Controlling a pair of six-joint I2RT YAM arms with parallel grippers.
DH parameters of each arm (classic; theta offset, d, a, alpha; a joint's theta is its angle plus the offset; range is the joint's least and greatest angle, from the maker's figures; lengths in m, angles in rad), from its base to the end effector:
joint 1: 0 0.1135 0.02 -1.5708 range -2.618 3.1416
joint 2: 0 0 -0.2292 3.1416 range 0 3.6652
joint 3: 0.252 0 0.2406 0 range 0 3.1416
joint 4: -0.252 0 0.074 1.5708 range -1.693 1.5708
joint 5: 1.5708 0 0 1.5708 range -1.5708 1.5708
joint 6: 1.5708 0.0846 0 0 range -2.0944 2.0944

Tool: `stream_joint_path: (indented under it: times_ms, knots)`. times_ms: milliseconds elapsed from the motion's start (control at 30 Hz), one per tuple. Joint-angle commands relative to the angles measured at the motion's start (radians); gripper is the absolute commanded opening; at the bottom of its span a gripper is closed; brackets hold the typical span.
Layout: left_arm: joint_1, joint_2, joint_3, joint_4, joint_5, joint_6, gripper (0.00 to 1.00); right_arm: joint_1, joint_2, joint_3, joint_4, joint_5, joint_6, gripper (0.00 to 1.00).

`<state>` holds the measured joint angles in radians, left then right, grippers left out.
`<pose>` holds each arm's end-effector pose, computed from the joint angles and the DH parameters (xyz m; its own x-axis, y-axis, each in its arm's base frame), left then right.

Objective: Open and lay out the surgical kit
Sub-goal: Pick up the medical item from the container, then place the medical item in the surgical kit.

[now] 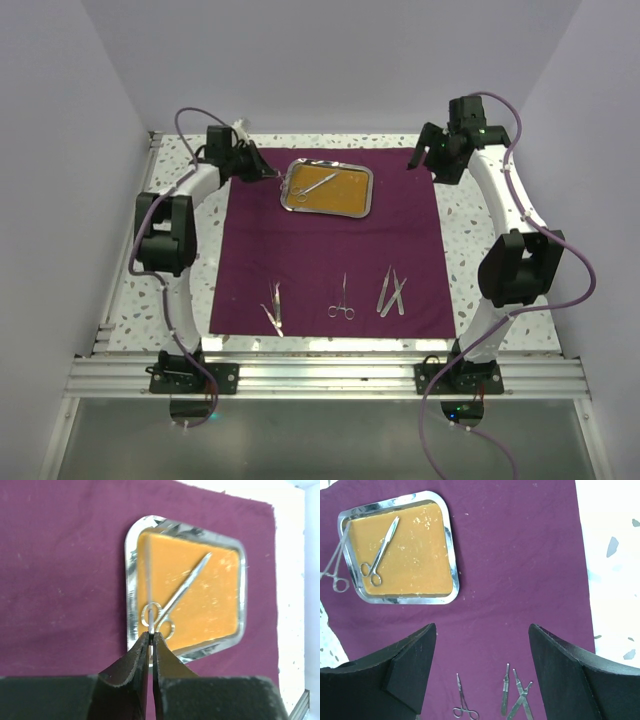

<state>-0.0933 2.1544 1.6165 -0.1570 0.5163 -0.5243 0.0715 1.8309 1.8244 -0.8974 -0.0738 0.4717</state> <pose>0.4845 -0.0873 0.1424 -0.7815 -0.3641 -0.5067 0.0778 0.7488 -0.6582 0.4088 0.0355 0.2690 -0.7512 0.4005 -0.5247 0.2522 0.9087 0.3327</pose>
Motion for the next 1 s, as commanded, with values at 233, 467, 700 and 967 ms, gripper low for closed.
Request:
stream_joint_path:
  times_ms: [233,467,700,967]
  knots:
    - [0.009,-0.24,-0.088,0.128,0.079,-0.144,0.0,-0.001,-0.061,0.006,0.018,-0.08,0.028,0.78]
    - [-0.103,-0.46,-0.341,0.142,-0.021,-0.216,0.0,-0.002,-0.172,-0.094,0.003,-0.057,0.088,0.78]
    - [-0.481,-0.861,-0.674,0.118,-0.63,-0.59,0.0,0.001,-0.332,-0.201,-0.077,-0.006,0.205,0.78]
    - [-0.955,-0.92,-0.656,-0.148,-1.174,-1.032,0.0,0.022,-0.47,-0.384,-0.041,-0.09,0.295,0.78]
